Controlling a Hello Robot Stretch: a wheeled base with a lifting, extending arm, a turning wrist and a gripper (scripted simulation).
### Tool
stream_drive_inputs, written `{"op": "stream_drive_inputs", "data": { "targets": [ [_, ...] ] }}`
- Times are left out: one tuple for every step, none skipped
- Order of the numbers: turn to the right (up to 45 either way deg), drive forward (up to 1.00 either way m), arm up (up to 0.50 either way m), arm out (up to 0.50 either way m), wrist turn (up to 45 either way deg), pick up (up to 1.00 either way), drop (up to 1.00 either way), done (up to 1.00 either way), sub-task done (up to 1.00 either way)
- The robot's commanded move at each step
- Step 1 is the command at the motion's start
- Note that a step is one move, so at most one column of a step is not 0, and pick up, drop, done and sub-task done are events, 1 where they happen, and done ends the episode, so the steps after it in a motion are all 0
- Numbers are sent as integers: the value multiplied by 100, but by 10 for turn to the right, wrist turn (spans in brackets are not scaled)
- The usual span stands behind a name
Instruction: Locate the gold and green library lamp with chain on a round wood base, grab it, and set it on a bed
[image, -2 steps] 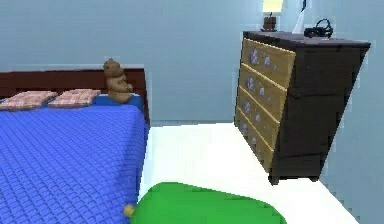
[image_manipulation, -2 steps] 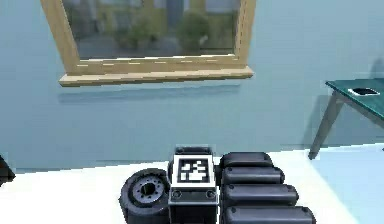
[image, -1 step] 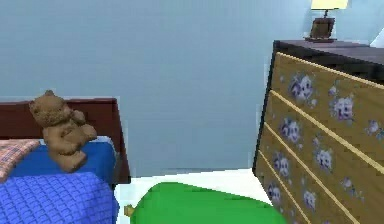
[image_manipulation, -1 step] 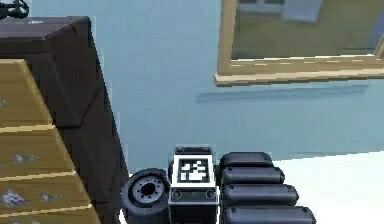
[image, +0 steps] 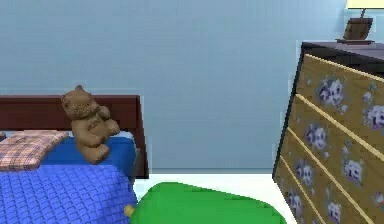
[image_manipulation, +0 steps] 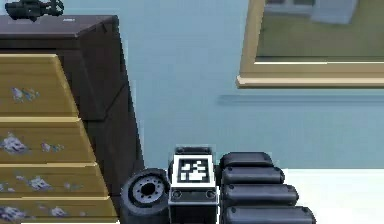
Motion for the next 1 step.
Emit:
{"op": "stream_drive_inputs", "data": {
  "targets": [
    [0, 45, 0, 0, 0, 0, 0, 0, 0]
  ]
}}
